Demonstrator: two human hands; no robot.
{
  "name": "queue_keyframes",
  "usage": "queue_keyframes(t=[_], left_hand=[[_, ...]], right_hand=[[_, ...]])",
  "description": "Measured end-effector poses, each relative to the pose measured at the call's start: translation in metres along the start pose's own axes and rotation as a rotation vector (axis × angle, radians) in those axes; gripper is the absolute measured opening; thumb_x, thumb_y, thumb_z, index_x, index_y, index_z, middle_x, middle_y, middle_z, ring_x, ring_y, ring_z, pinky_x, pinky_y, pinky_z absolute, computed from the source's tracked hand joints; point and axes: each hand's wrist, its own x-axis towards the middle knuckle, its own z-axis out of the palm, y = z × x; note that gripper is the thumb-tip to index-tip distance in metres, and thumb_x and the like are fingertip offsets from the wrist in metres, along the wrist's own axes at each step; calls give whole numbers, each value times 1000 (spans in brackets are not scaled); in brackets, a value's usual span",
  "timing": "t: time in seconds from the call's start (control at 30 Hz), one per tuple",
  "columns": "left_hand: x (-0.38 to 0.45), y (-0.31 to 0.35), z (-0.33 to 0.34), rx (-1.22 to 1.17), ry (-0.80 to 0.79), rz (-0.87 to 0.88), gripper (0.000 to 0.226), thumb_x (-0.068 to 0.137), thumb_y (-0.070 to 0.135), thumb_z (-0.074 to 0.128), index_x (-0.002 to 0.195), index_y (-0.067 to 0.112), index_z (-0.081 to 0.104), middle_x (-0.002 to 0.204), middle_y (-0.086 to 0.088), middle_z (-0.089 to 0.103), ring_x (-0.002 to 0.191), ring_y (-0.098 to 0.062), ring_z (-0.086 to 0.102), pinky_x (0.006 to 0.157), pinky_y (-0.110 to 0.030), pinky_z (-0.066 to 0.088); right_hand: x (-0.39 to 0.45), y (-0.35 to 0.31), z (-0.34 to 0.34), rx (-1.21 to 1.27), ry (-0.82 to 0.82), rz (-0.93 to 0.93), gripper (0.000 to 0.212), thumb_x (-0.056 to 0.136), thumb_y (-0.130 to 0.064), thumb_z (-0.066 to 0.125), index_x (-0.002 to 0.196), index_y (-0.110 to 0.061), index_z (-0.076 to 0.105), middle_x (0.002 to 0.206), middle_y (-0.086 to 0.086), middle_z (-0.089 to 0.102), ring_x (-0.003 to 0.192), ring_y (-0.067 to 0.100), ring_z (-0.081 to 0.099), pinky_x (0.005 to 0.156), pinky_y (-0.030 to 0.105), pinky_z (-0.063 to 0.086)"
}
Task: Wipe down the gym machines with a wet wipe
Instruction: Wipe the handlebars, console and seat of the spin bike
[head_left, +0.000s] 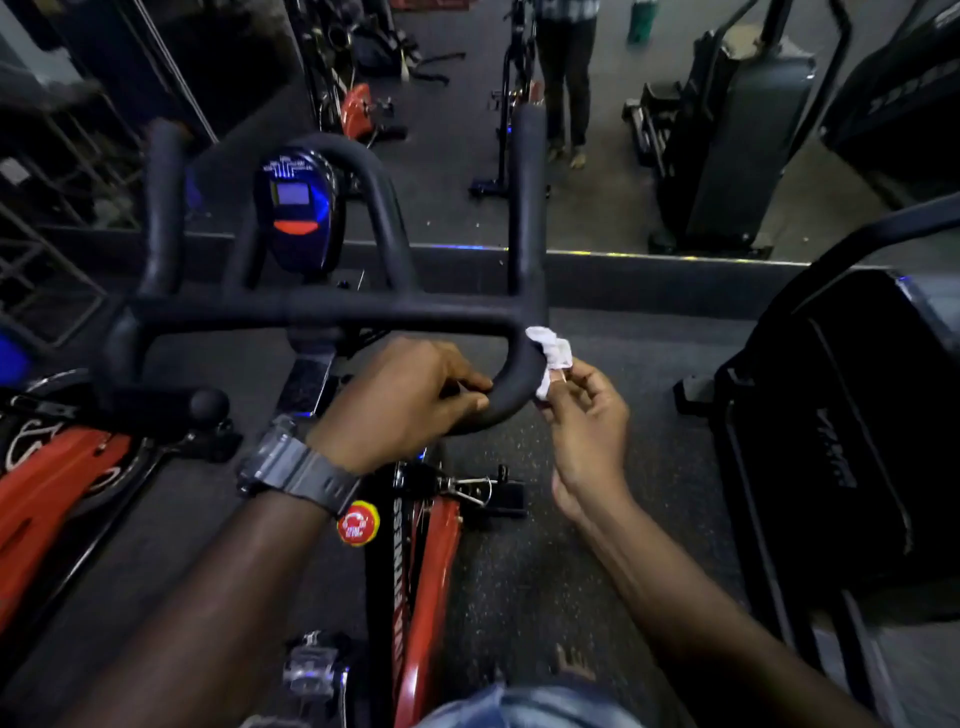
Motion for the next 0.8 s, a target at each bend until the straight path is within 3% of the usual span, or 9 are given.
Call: queue_keyframes(t=[0.17, 0.23, 0.33, 0.4, 0.57, 0.7, 0.8], left_hand=[[-20, -6, -8, 78, 77, 67, 16, 82, 23, 71, 97, 24, 78, 88, 9, 73, 84, -15, 66, 78, -33, 52], [-26, -7, -10, 119, 106, 90, 16, 81, 18, 74, 96, 23, 78, 89, 8, 74, 83, -16, 65, 77, -32, 51], [-33, -9, -10, 148, 146, 121, 17, 79, 12, 77, 95, 18, 78, 93, 5, 75, 84, -17, 64, 79, -26, 46], [-40, -10, -9, 149, 170, 118, 18, 80, 11, 77, 97, 17, 78, 98, 4, 74, 89, -17, 64, 84, -30, 49], [-57, -19, -12, 154, 247, 54, 19, 79, 10, 73, 97, 13, 78, 102, 0, 74, 94, -20, 66, 86, -32, 51], [-58, -18, -6, 153, 276, 36, 19, 78, 6, 72, 96, 10, 77, 101, -4, 74, 93, -23, 68, 85, -34, 53], [-52, -17, 0, 161, 315, 43, 20, 76, 14, 66, 92, 9, 78, 97, -6, 74, 88, -25, 69, 85, -28, 46]], right_hand=[[-11, 6, -1, 427, -99, 282, 20, 91, 9, 53, 103, -6, 60, 99, 9, 66, 90, 13, 63, 83, 21, 53], [-17, 11, 0, 471, -162, 364, 20, 91, 10, 51, 101, -5, 61, 102, 13, 67, 92, 15, 65, 81, 22, 55], [-34, 25, 13, 553, -225, 551, 24, 92, 14, 45, 95, -5, 58, 90, 10, 65, 80, 12, 68, 73, 21, 57], [-42, 33, 25, 636, -266, 658, 25, 91, 14, 44, 96, -4, 60, 89, 9, 69, 78, 13, 70, 71, 21, 58], [-52, 45, 63, 617, -410, 783, 27, 88, 18, 45, 95, -1, 63, 80, 9, 70, 72, 13, 69, 70, 20, 58], [-54, 43, 90, 680, -468, 887, 30, 74, 10, 51, 98, -6, 61, 87, 8, 67, 77, 13, 66, 67, 19, 57], [-50, 44, 96, 720, -488, 927, 20, 91, 2, 41, 95, -9, 58, 79, 5, 71, 72, 10, 70, 62, 16, 54]])
